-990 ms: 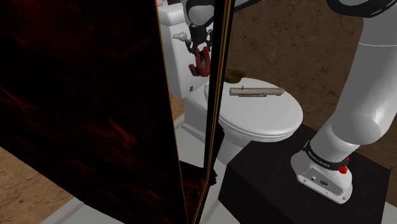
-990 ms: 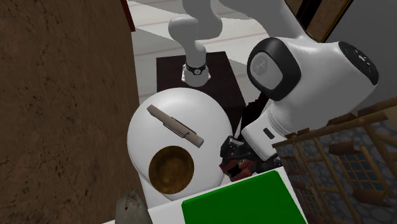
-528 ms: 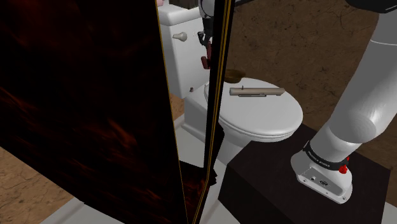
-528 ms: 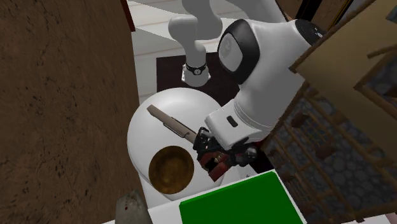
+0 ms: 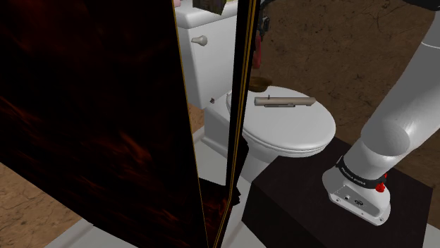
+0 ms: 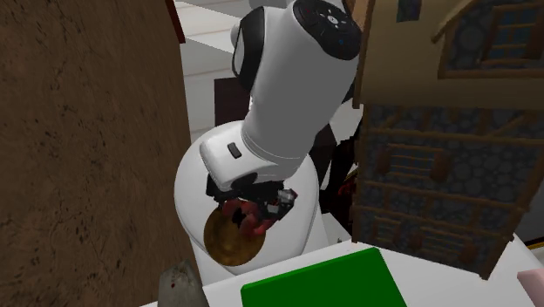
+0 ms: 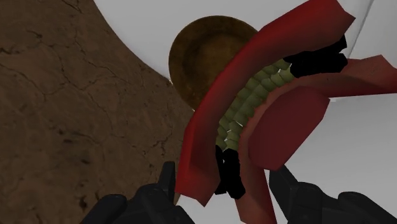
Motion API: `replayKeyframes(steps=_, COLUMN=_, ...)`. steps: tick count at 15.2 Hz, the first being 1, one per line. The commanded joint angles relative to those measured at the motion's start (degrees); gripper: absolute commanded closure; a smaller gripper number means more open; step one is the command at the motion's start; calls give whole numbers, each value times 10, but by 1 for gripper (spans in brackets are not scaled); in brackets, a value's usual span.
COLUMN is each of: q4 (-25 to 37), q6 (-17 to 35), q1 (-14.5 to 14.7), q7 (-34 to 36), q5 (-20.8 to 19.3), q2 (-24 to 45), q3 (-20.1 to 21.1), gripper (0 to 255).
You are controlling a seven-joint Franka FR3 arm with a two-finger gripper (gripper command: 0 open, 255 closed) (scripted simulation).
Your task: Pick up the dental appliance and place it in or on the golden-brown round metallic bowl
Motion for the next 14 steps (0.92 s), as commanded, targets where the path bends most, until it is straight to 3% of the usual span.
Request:
replayKeyframes(steps=1, q4=-7, q6=7, q1=-17, q7=-30, q5=6, q2=-11, q3=-12, gripper=255)
replayKeyframes(steps=3, q4=-7, q6=11, q1=-32, q7=-60, q5=11, q2=-17, q3=-24, gripper=255)
replayKeyframes(steps=14, q4=-70, q6=86, q1=-34, q7=-32, q5=-4, q2=-1, q3=-27, gripper=255)
